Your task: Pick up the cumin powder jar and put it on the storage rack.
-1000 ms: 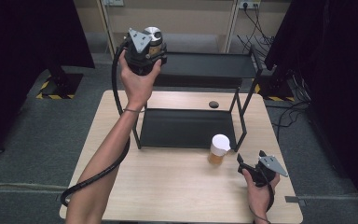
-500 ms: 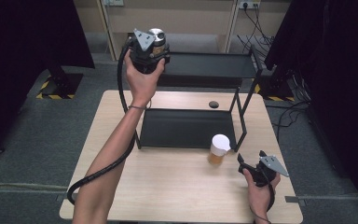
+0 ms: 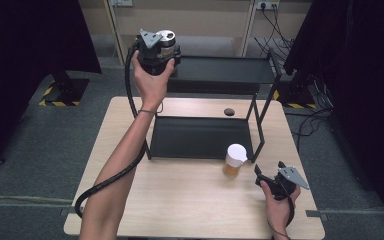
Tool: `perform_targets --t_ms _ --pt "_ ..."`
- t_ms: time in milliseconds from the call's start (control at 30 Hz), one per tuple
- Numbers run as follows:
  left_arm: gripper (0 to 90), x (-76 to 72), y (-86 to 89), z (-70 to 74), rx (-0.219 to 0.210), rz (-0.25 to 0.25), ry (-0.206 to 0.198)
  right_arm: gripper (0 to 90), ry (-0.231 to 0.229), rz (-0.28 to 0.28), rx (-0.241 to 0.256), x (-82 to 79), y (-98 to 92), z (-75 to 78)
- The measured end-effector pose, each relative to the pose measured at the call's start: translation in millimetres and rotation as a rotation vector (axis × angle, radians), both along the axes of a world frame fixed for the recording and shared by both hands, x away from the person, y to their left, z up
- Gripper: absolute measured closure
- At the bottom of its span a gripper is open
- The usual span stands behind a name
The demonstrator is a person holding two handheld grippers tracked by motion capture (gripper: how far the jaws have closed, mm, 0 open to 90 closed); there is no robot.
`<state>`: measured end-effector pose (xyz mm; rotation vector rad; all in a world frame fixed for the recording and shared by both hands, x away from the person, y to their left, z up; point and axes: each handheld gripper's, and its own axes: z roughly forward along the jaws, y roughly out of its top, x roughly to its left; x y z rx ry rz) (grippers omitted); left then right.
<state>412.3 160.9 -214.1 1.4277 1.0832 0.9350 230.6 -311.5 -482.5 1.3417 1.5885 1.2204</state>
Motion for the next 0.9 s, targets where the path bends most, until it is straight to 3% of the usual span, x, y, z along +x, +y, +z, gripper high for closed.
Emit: perform_targets --t_ms 567,667,767,900 --pt "30.3 -1.9 0.2 -5.1 0.019 -0.004 -0.027 7.2 0.0 0.002 -0.004 0.1 0.3 0.2" --pt "20.9 -3.5 0.8 -7.0 -0.001 0.002 -0.038 7.2 0.0 0.002 -0.003 0.2 0.2 0.2" --pt "6.5 -9.1 -0.7 -10.1 -0.019 0.023 -0.076 7.2 0.0 0.003 -0.005 0.2 0.2 0.2" --pt "1.2 -19.4 -2.1 -11.7 0.021 0.019 -0.132 7.2 0.001 0.003 -0.006 0.4 0.3 0.4"
